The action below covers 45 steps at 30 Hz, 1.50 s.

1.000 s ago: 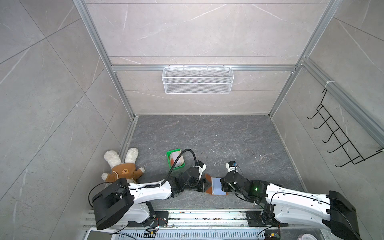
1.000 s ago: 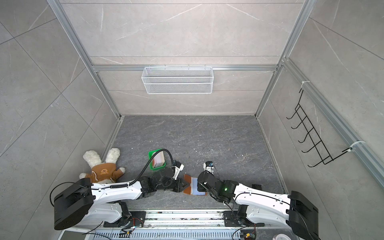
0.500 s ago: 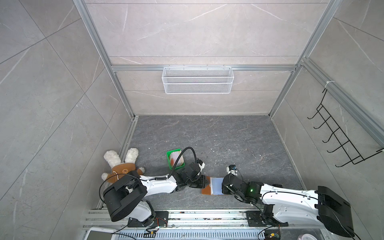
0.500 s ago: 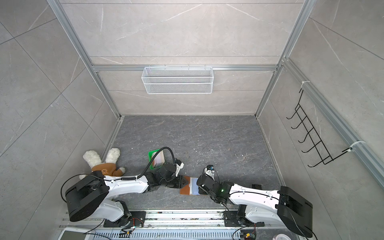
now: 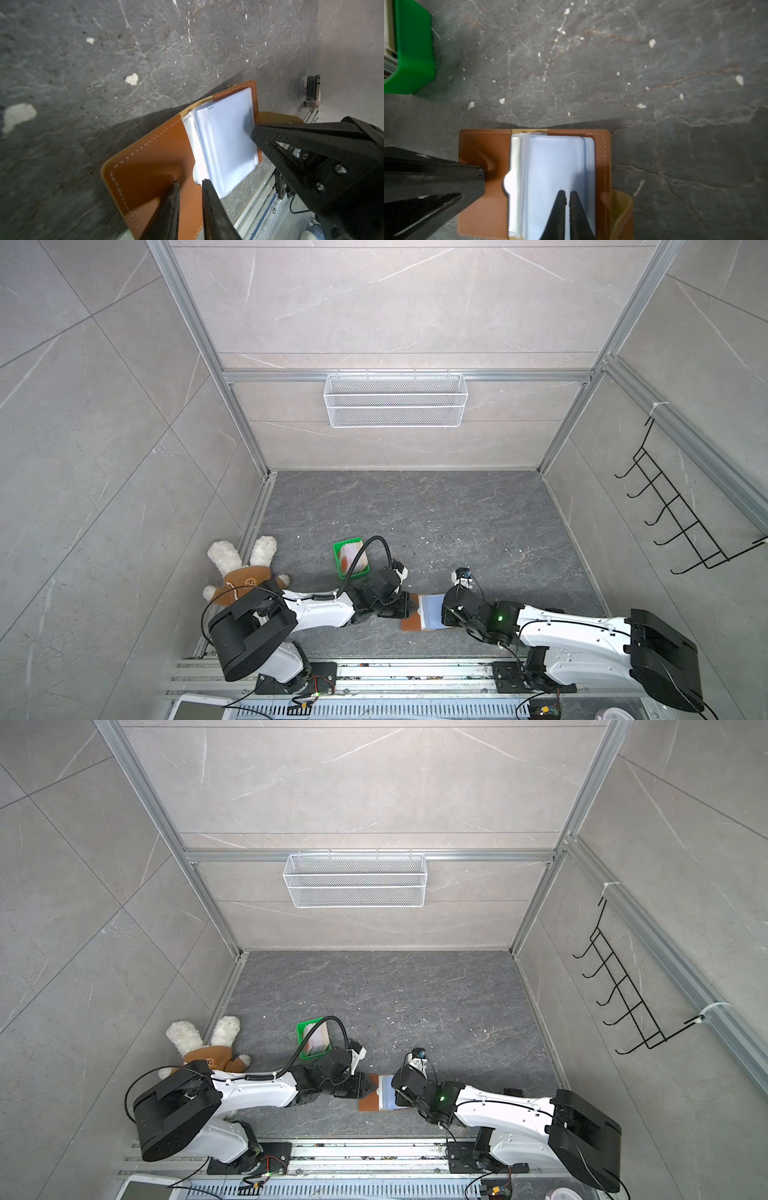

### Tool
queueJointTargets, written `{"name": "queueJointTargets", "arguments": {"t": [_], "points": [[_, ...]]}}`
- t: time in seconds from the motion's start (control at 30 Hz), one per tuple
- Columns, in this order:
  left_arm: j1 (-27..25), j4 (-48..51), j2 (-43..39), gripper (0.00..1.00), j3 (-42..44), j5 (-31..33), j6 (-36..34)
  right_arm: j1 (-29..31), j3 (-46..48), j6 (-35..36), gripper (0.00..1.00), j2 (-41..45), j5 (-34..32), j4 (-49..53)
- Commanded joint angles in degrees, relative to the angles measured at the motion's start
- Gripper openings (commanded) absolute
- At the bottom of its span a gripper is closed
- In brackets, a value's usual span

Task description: Put the credit cards into the card holder

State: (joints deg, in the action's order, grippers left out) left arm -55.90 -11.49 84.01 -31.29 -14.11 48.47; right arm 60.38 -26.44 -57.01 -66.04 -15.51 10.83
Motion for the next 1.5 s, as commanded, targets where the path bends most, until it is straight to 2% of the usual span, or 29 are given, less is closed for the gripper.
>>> {"name": "queueJointTargets", "arguments": {"t": [0.0,0.33,0.63,0.87,1.13,1.23,1.47], "points": [[-0.2,1.4,-1.6,0.23,-3.1,-1.3,-1.0,-0.2,-2.3,3.5,0.11,1.9,-1.0,0.4],[-0.2,4.2,2.4,0.23,-5.1,-2.5,-2.1,-0.7,-3.0,2.0,0.15,-4.4,3.6,-0.2],[-0.3,4.9,3.8,0.23,-1.5,-1.9,-0.2,-1.6,-2.1,-1.1,0.15,-9.5,3.9,0.4],[-1.1,3.8,4.5,0.23,-0.3,-1.6,1.3,-1.7,-3.0,1.4,0.15,-6.4,4.2,0.2],[-1.3,3.4,3.1,0.23,0.4,-0.7,2.3,-1.5,-1.8,5.3,0.15,-2.6,9.8,-6.5],[-1.5,2.4,2.5,0.23,0.8,-0.7,2.3,-1.5,-1.0,4.5,0.16,-4.0,10.8,-7.7],[-2.3,2.1,0.9,0.23,1.0,-1.0,1.5,-1.5,0.2,0.6,0.17,-7.3,7.7,-4.1]]}}
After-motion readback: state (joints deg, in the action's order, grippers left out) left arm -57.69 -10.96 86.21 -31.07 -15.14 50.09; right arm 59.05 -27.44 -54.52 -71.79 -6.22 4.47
